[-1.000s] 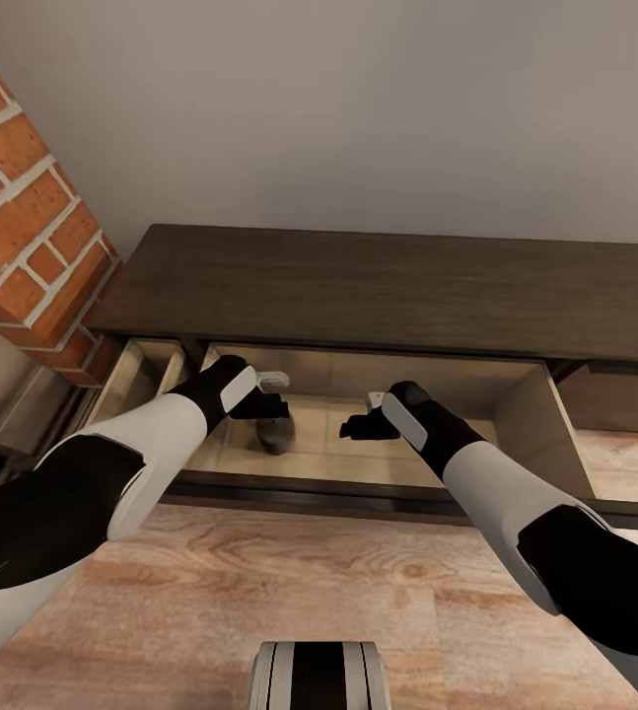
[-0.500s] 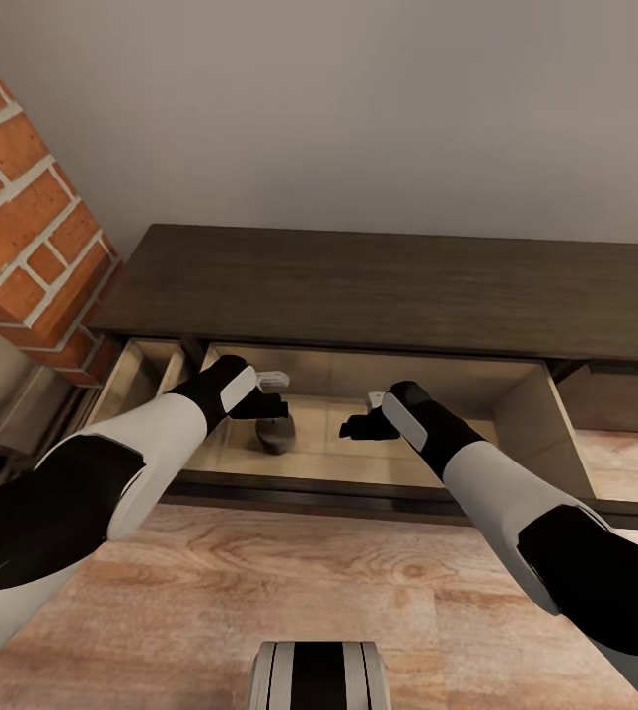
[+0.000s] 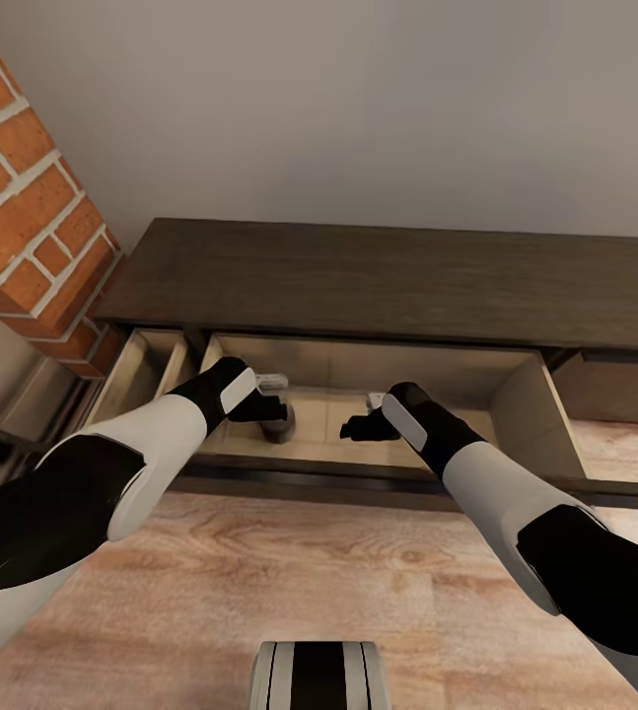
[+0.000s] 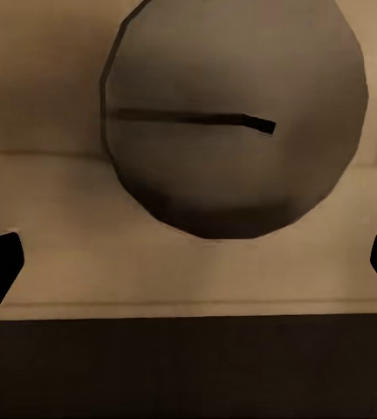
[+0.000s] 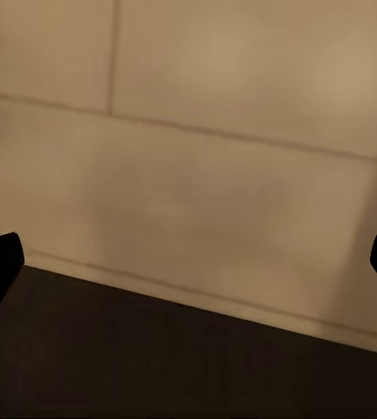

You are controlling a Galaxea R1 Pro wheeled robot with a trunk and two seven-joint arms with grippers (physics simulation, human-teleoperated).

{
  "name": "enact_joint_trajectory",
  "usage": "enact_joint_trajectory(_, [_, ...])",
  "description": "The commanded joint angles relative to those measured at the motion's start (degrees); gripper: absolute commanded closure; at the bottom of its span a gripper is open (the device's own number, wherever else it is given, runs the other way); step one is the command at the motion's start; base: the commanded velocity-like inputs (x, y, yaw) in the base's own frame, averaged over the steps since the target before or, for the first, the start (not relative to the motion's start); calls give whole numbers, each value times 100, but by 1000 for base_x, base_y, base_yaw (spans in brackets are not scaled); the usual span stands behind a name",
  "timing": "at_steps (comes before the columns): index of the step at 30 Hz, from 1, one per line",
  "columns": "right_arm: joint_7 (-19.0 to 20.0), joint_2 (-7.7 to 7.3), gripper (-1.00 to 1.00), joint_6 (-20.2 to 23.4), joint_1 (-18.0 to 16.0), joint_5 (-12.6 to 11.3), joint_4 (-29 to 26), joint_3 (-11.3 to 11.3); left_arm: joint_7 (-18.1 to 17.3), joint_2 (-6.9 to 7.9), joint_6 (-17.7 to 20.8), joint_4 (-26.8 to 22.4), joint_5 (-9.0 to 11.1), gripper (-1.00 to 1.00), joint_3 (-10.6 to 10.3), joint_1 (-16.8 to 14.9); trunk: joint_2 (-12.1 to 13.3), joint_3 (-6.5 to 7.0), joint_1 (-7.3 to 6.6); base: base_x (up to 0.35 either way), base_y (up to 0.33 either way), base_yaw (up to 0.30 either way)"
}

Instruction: Place each of the two pumpkins and all three candles from the living room inside a cabinet in the living room (use any cabinet), then make sure every cabinet is closed, and position the cauldron so it is next to a table in the living room.

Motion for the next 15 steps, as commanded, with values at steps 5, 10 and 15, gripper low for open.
enact_joint_trajectory(5, [-50,-4,-100,13,-4,-61,9,32,45,-7,22,13,62,-100,-24,-1,-2,-4,-2,-44,0,0])
enact_joint_trajectory(10, [-48,-4,-100,18,-4,-61,10,39,45,-8,22,14,62,-100,-24,-1,-2,-4,-2,-2,0,0])
enact_joint_trajectory(15, [-48,-5,-100,29,-4,-61,10,41,45,-8,22,15,62,-100,-24,-1,-2,-4,-2,0,0,0])
